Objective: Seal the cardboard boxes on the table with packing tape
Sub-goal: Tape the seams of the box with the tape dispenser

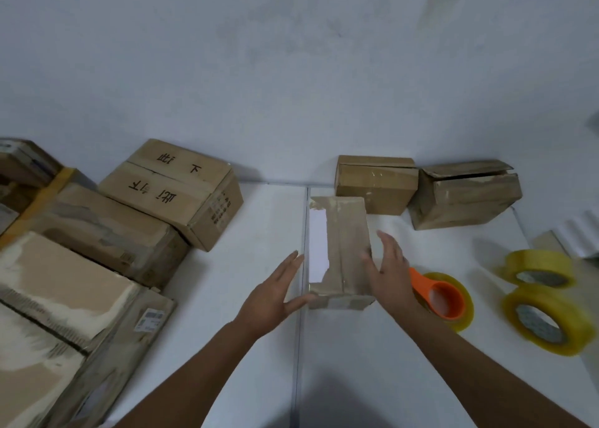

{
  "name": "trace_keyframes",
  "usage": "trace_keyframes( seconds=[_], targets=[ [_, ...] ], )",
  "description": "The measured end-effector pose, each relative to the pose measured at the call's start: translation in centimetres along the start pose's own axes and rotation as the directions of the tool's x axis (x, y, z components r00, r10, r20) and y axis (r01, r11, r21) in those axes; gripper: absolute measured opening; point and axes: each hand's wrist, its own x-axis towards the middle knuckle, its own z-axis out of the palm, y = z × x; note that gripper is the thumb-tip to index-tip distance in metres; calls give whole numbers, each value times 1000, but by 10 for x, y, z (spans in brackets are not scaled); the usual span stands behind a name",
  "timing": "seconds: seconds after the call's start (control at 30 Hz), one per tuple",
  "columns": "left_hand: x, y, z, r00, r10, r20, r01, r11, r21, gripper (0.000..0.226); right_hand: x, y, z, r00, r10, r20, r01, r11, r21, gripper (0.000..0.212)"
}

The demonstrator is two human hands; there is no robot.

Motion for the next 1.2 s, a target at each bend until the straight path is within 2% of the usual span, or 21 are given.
trace_keyframes(
  seconds=[0.07, 0.13, 0.2, 0.3, 0.43, 0.47, 0.53, 0.63, 0.7, 0.77, 0.8, 0.87, 0.93, 0.97, 1.07, 1.2],
  targets=[
    [-3, 6, 0, 996, 68, -50, -66, 997, 42, 79, -3, -2, -3, 968, 202, 151, -234, 943, 235, 54],
    [-4, 10, 1, 978, 180, -102, -165, 976, 139, 71, -9, -8, 1, 954, 156, 257, -226, 936, 270, 47],
    [-6, 9, 3, 973, 203, -113, -170, 954, 248, 75, -13, -21, 10, 940, 64, 334, -177, 931, 320, 46],
    [-11, 5, -2, 986, 31, -164, -3, 986, 167, 94, -6, -42, 30, 902, -82, 423, -50, 955, 292, 45],
    [2, 4, -15, 972, -203, -120, 196, 978, -67, 96, 12, -54, 44, 941, -87, 326, 34, 986, 165, 40],
    [8, 5, -14, 961, -266, -72, 256, 958, -127, 97, 15, -49, 45, 949, -71, 307, 23, 987, 157, 42],
    [22, 13, -8, 929, -371, -12, 351, 890, -292, 93, 15, -37, 42, 945, 19, 326, -101, 966, 238, 47],
    [44, 30, -2, 878, -478, -26, 431, 812, -393, 98, 15, -22, 39, 911, 95, 401, -234, 920, 313, 71],
    [51, 37, -12, 869, -487, -84, 434, 833, -343, 97, 15, -28, 35, 901, 103, 422, -257, 910, 327, 65],
    [50, 34, -29, 885, -437, -160, 388, 883, -263, 91, 18, -35, 33, 901, 116, 418, -267, 907, 325, 51],
    [47, 30, -38, 898, -401, -180, 366, 909, -202, 89, 20, -39, 31, 906, 113, 409, -250, 920, 302, 50],
    [37, 16, -51, 918, -289, -270, 314, 948, 50, 84, 26, -39, 31, 919, 101, 381, -196, 956, 218, 57],
    [27, 0, -53, 932, -150, -330, 273, 890, 365, 80, 31, -35, 31, 933, 61, 355, -104, 989, 103, 64],
    [23, -7, -51, 939, -136, -315, 273, 852, 446, 79, 34, -32, 31, 936, 30, 351, -44, 998, 33, 67],
    [30, -22, -42, 941, -261, -214, 333, 824, 458, 79, 44, -23, 26, 932, -51, 358, 108, 984, -142, 70],
    [69, -30, -45, 933, -305, -193, 360, 828, 431, 74, 62, -15, 9, 933, -73, 352, 159, 962, -223, 68]
  ],
)
